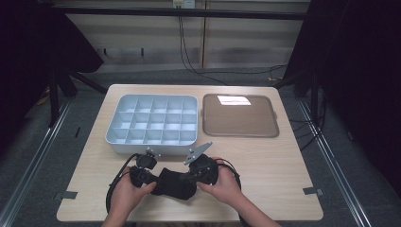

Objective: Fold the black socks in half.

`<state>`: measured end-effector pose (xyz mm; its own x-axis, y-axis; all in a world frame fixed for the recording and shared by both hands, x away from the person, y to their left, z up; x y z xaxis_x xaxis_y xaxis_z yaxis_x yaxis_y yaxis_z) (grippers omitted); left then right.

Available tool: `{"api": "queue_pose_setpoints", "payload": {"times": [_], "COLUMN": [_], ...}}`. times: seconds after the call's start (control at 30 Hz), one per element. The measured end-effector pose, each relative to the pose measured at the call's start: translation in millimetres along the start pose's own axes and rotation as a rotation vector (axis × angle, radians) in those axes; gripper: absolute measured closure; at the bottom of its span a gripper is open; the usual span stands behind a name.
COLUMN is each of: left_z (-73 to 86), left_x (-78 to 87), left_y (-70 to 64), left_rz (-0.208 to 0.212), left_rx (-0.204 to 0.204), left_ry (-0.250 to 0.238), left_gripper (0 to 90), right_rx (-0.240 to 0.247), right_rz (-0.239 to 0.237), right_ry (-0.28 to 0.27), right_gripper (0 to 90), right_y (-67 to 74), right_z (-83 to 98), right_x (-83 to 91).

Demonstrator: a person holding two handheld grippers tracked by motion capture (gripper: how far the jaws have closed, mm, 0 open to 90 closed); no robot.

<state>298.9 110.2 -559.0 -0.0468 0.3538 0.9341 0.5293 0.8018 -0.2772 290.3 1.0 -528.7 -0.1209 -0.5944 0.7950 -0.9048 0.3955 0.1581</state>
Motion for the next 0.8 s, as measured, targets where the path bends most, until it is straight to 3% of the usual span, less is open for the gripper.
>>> {"api": "queue_pose_setpoints", "payload": {"times": [0.23,0.8], "left_z": [-0.5,-0.3], "left_x": [0.2,5.0], "left_y": [-0.3,-2.9], "left_rz": [-0.008,-0.004], "left_rx": [-0.004,-0.016], "left_ry": [0.000,0.007], "left_gripper": [76.6,80.3], "right_rx": [0.004,-0.001], "right_rz": [-0.012,-0.007], "right_ry": [0.038,0.052], "right_gripper": [88.2,88.5], "right_y": [2.4,1.5], "right_z": [10.5,22.8], "right_x": [-15.4,-19.0]}}
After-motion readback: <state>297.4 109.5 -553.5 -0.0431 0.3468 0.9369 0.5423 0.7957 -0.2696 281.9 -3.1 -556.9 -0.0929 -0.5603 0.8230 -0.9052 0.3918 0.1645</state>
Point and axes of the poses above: each handheld gripper's, and its own axes: x roughly backward along the jaws, z roughly out of its underside, y roughly to its left, the point moved 10 cm from there along -x, roughly forward along the jaws, and after that the axes turned 4 degrees about y, right-handed, at the moved point
